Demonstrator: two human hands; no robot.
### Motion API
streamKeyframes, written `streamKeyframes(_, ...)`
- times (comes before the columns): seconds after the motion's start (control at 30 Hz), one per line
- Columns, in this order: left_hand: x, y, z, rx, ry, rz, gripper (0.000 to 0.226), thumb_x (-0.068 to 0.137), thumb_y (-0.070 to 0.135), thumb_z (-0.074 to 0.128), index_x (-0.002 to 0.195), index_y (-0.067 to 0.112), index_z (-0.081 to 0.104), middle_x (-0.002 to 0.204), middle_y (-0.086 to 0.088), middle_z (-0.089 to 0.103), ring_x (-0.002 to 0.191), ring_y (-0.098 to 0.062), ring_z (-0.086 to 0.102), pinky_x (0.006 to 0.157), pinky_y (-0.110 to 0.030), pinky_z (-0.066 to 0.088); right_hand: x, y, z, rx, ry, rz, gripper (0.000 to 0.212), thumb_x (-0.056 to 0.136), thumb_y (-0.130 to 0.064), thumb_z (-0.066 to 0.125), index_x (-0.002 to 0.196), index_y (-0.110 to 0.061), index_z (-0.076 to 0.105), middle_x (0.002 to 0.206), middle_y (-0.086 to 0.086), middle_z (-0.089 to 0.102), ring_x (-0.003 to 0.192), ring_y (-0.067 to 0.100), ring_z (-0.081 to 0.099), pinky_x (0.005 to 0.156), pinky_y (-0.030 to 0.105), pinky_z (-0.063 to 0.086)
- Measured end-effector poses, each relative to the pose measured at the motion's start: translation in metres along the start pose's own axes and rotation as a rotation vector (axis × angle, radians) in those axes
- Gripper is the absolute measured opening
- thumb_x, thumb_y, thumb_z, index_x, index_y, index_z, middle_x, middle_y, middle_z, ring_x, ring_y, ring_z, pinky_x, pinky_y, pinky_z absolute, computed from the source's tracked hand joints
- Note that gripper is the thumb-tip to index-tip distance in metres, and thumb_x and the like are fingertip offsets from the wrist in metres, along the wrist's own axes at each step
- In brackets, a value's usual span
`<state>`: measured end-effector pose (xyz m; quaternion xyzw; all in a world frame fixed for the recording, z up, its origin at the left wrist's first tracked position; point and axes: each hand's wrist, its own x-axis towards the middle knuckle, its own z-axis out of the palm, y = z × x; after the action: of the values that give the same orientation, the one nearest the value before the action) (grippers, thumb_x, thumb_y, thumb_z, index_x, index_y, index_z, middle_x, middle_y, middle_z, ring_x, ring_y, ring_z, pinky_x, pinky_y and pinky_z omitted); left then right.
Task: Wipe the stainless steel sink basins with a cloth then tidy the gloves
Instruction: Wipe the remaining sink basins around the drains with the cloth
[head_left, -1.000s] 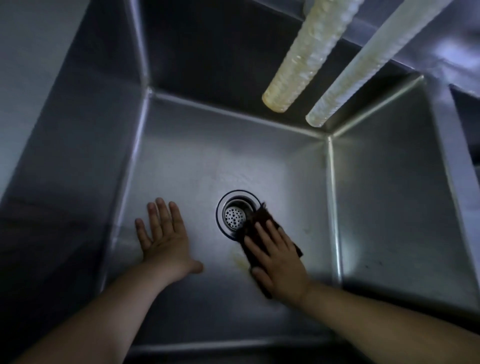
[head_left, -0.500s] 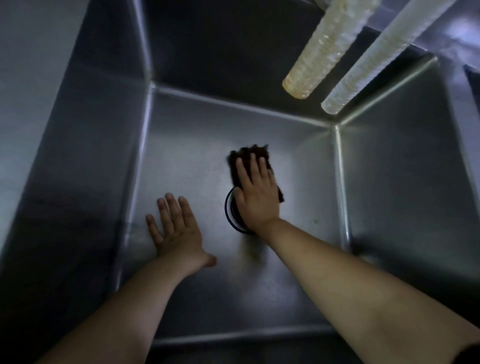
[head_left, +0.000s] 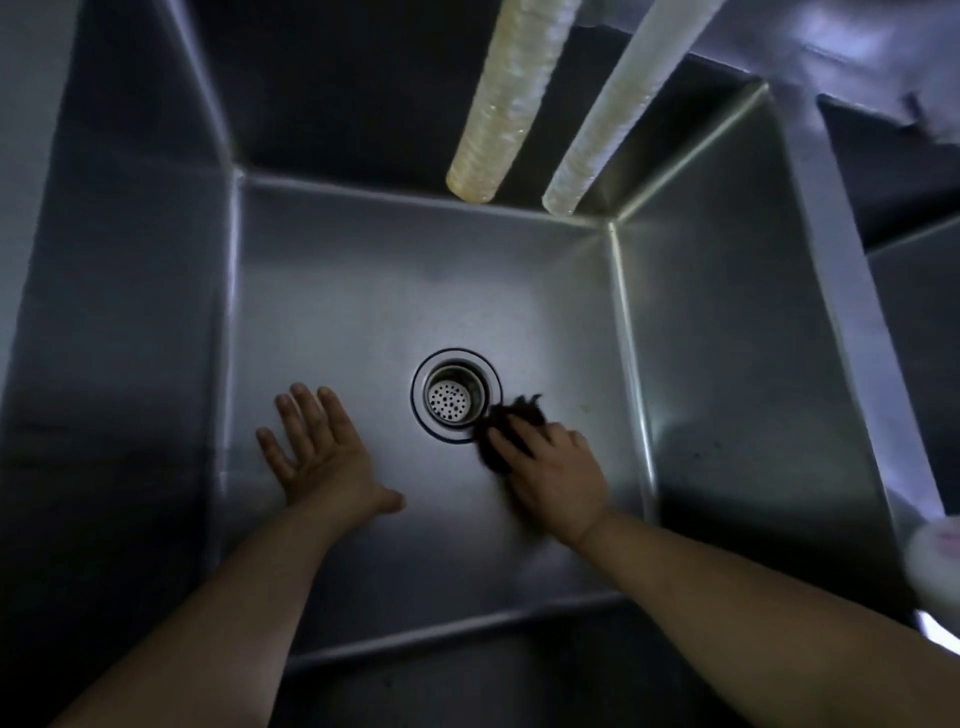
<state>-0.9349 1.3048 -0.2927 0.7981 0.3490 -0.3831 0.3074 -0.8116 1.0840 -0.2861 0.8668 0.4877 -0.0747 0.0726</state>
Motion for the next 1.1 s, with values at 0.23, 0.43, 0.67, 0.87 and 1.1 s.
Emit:
streamKeyframes(0.23,0.002,-0.001,0.000,0.001,0.020,0.011,0.165,0.043,0.062,0.082,0.100,0.012,-0.065,0.104,-0.011,-0.072,0.098,-0.027,-0.067,0.070,-0.044,-0.050,0.033,0.050,0.012,0.188,-0.011,0.441,0.065,0.096,-0.030,0.045,0.151,-0.018,0.012,0.158,0.016,0.009,0.144,0.038,0.004,0.118,0.041,0.005)
streamKeyframes(0.43,0.000,0.005,0.001,0.007,0.106,-0.027,0.145,0.058,0.057,0.074,0.134,0.011,-0.040,0.140,-0.014,-0.049,0.110,-0.024,-0.061,0.085,-0.045,-0.042,-0.008,-0.049,0.010,0.352,-0.102,0.160,0.076,0.087,-0.032,0.059,0.148,-0.010,0.018,0.151,0.032,0.000,0.135,0.054,-0.015,0.115,0.058,-0.002)
streamKeyframes(0.67,0.002,0.009,0.005,-0.068,0.224,-0.023,0.109,0.081,0.049,0.057,0.145,0.015,-0.023,0.151,-0.009,-0.035,0.136,-0.023,-0.035,0.102,-0.042,-0.031,-0.022,-0.092,0.005,0.242,-0.405,-0.485,0.073,0.091,-0.034,0.053,0.151,-0.026,0.011,0.157,0.018,-0.006,0.141,0.041,-0.018,0.111,0.050,-0.019)
streamKeyframes(0.87,-0.003,0.010,0.004,-0.032,0.181,0.013,0.143,0.058,0.071,0.069,0.143,0.008,-0.028,0.148,-0.016,-0.038,0.133,-0.027,-0.040,0.101,-0.046,-0.029,-0.027,-0.007,0.016,0.155,-0.276,-0.370,0.074,0.083,-0.031,0.064,0.147,-0.018,0.028,0.154,0.021,0.016,0.141,0.045,0.003,0.116,0.056,0.009)
streamKeyframes(1.1,0.007,0.011,0.013,0.079,0.195,-0.028,0.157,0.046,0.069,0.078,0.139,0.007,-0.032,0.147,-0.019,-0.038,0.134,-0.031,-0.038,0.106,-0.053,-0.022,0.023,0.070,0.026,0.191,-0.175,0.139,0.074,0.094,-0.044,0.044,0.150,-0.026,0.001,0.158,0.017,-0.005,0.143,0.038,-0.014,0.117,0.044,-0.006)
